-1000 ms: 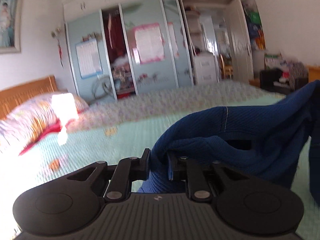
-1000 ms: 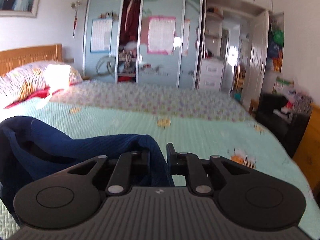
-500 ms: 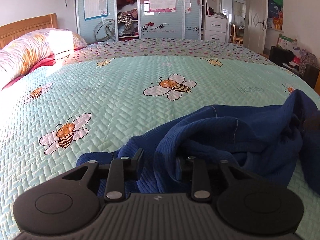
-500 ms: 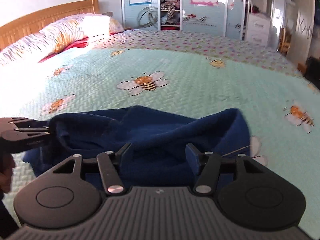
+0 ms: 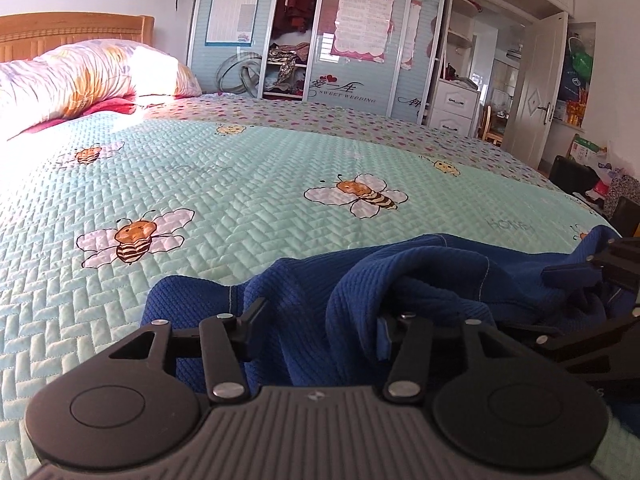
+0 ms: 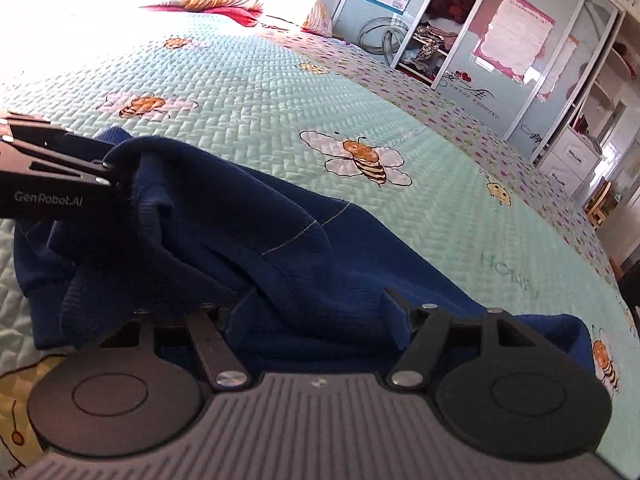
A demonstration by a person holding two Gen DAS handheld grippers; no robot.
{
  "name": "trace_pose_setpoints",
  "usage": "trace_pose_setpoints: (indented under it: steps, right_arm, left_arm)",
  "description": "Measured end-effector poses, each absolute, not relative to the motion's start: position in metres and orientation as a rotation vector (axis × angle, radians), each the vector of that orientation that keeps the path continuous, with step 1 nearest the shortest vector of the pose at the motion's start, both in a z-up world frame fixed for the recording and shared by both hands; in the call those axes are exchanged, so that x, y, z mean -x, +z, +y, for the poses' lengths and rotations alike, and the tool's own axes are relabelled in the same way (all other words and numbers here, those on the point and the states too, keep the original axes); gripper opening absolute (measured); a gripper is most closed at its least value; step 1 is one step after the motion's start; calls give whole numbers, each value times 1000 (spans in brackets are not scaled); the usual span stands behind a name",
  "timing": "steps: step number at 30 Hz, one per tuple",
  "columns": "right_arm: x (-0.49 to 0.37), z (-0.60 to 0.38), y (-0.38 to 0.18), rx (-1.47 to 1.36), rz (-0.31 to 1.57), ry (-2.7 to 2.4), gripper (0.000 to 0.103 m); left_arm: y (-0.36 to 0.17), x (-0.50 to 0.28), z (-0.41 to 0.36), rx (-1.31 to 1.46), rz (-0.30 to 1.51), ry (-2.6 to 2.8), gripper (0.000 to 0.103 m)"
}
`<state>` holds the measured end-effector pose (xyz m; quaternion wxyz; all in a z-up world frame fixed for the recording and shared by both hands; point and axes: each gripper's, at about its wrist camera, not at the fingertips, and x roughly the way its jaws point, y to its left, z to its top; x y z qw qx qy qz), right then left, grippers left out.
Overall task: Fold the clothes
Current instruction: 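Lower the sweatshirt onto the quilt with both grippers, spreading it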
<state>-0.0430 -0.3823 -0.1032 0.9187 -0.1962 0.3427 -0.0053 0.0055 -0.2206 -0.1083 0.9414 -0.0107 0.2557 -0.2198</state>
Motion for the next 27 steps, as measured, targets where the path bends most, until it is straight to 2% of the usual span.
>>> trace_pose_setpoints:
  steps: [4,5,6,8,11,14,17,19,20,21,23,27]
  right_arm:
    - [48,-376,-108,485,691,-28,67]
    - [48,-376,-107,486,685,-41,60]
    - [46,-378,-103,481,677,-60,41]
    - [44,-383,-95,472,656,-98,21]
    - [39,-391,-65,479,542,-186,21]
    - [23,-404,-31,466,457,-249,22]
    - [-6,-412,-20,445,437,-242,23]
    - [-25,-416,-18,430,429,-229,32]
    - [-36,-418,-24,411,461,-200,44]
    - [-44,-421,-29,384,509,-158,51]
    - [-57,-425,-43,315,623,-88,51]
    - [-28,-430,-48,212,631,-102,53]
  left_arm:
    - [-112,-7,-215,51,516,-460,58]
    - [-113,-7,-214,56,514,-464,59]
    - [-114,-7,-213,58,513,-468,59]
    - [-115,-7,-211,62,507,-483,60]
    - [-116,-5,-209,67,480,-516,62]
    - [-113,1,-208,76,424,-564,72]
    - [-107,11,-211,50,346,-586,73]
    - [-106,17,-214,14,304,-574,75]
    - [-107,17,-216,-4,296,-563,77]
    - [-109,15,-217,-13,306,-558,78]
    - [-114,10,-218,-24,339,-550,78]
    - [-118,0,-214,1,380,-537,78]
